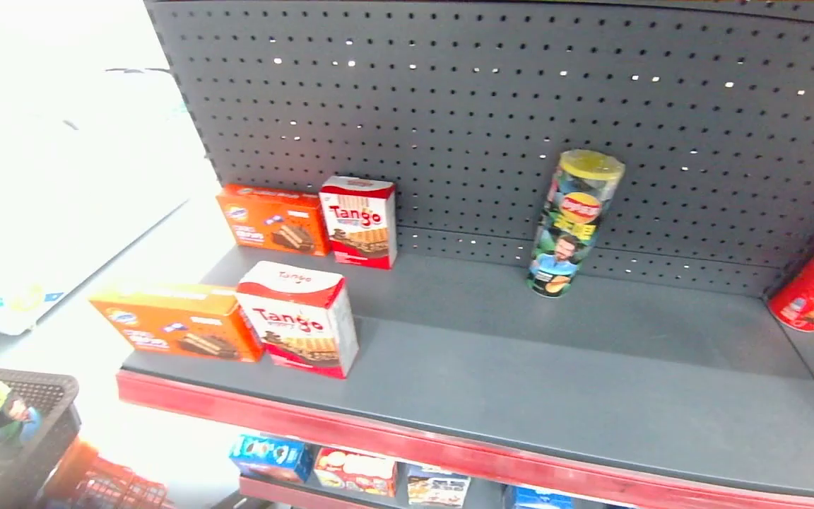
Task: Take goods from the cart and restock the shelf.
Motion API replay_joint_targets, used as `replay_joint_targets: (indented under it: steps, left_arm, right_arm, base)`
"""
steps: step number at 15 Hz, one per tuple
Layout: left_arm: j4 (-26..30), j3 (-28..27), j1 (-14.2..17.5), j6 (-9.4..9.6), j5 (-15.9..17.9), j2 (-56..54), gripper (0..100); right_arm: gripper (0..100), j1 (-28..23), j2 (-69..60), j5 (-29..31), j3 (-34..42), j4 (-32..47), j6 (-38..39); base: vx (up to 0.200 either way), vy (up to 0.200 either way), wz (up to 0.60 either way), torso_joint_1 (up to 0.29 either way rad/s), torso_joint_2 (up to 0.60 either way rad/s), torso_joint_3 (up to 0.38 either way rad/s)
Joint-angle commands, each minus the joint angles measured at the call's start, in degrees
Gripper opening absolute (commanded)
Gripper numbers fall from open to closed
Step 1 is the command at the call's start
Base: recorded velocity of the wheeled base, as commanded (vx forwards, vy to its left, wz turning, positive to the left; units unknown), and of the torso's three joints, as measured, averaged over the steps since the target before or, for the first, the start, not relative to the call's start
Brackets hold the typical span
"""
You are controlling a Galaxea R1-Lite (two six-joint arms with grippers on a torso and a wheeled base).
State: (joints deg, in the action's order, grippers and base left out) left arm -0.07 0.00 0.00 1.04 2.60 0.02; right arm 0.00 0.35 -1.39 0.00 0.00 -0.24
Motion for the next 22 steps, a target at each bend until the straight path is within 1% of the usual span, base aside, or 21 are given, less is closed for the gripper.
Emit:
replay_joint_targets:
  steps: [1,4,8,11,16,19,20,21,22]
  left_arm:
    - [-0.01,0.0,0.0,0.02,0.04,-0.02,100]
    - [-0.01,0.0,0.0,0.02,0.04,-0.02,100]
    - [-0.01,0.0,0.0,0.02,0.04,-0.02,100]
    - [-0.01,0.0,0.0,0.55,0.39,-0.02,100]
    - [0.07,0.0,0.0,0.46,0.48,-0.02,100]
    - [0.25,-0.53,0.18,0.46,-0.05,-0.02,100]
    - [0.34,-1.93,0.26,0.55,-0.14,0.42,100]
    - [0.34,-1.93,0.26,0.55,-0.14,0.42,100]
    - [2.45,-10.63,0.44,0.72,-0.84,11.84,100]
  right_arm:
    - [100,0.0,0.0,-0.02,0.0,0.0,-0.02]
    - [100,0.0,0.0,0.25,0.0,0.0,0.24]
    - [100,0.0,0.0,0.25,0.0,0.0,0.24]
    - [100,0.0,0.0,0.25,0.0,0.0,0.24]
    - [100,0.0,0.0,0.25,0.0,0.0,0.33]
    - [100,0.0,0.0,0.25,0.0,0.0,0.33]
    - [100,0.0,0.0,0.25,0.0,0.0,0.33]
    - [100,0.0,0.0,0.25,0.0,0.0,0.33]
    - [100,0.0,0.0,0.25,0.0,0.0,0.33]
  base:
    - [0.0,0.0,0.6,0.002,0.0,0.002]
    - [0.0,0.0,0.6,0.001,0.0,0.002]
    - [0.0,0.0,0.0,0.0,0.0,0.0]
    - [0.0,0.0,0.0,0.0,0.0,0.0]
    - [0.0,0.0,0.0,0.0,0.0,0.0]
    - [0.0,0.0,0.0,0.0,0.0,0.0]
    - [0.0,0.0,0.0,0.0,0.0,0.0]
    - [0.0,0.0,0.0,0.0,0.0,0.0]
    - [0.0,0.0,0.0,0.0,0.0,0.0]
